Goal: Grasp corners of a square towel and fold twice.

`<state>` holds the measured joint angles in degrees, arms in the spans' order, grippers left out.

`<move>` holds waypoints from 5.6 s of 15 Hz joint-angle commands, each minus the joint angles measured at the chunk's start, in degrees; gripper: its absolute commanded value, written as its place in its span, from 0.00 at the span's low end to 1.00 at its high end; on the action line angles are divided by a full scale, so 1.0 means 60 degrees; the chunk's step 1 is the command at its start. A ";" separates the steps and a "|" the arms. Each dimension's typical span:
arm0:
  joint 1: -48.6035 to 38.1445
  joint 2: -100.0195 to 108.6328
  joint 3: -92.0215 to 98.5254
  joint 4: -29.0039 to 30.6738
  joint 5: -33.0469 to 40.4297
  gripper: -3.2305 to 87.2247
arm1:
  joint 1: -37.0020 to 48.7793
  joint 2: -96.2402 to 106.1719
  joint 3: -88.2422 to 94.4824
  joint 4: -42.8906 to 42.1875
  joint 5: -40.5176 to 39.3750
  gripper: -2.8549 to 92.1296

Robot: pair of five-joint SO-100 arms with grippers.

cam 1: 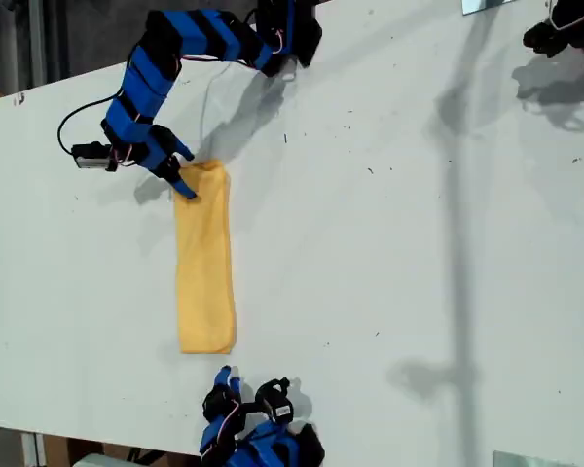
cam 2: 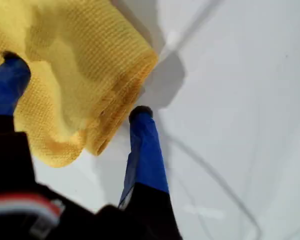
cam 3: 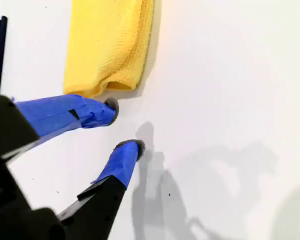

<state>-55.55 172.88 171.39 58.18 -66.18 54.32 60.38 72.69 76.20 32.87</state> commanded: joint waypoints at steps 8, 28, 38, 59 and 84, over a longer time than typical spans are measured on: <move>0.0190 0.3853 0.0645 0.2285 -0.0205 0.16 | 0.1729 -0.1479 -0.0278 0.0337 0.0220 0.03; 0.0249 0.3911 0.0747 0.2285 -0.0308 0.15 | -0.1919 0.2080 -0.2256 -0.2271 0.2021 0.03; 0.0264 0.3955 0.0776 0.2285 -0.0278 0.15 | -0.2988 0.1655 -0.3281 -0.4204 0.2124 0.03; 0.0249 0.3999 0.0791 0.2300 -0.0308 0.15 | 0.0937 0.8979 0.3311 -0.0747 0.2622 0.03; 0.0264 0.4189 0.0820 0.2417 -0.0293 0.15 | -0.2197 -0.0132 -0.3032 -0.4160 0.0439 0.37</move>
<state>-54.49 197.75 176.48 72.42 -67.59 40.87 56.95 59.06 51.50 36.47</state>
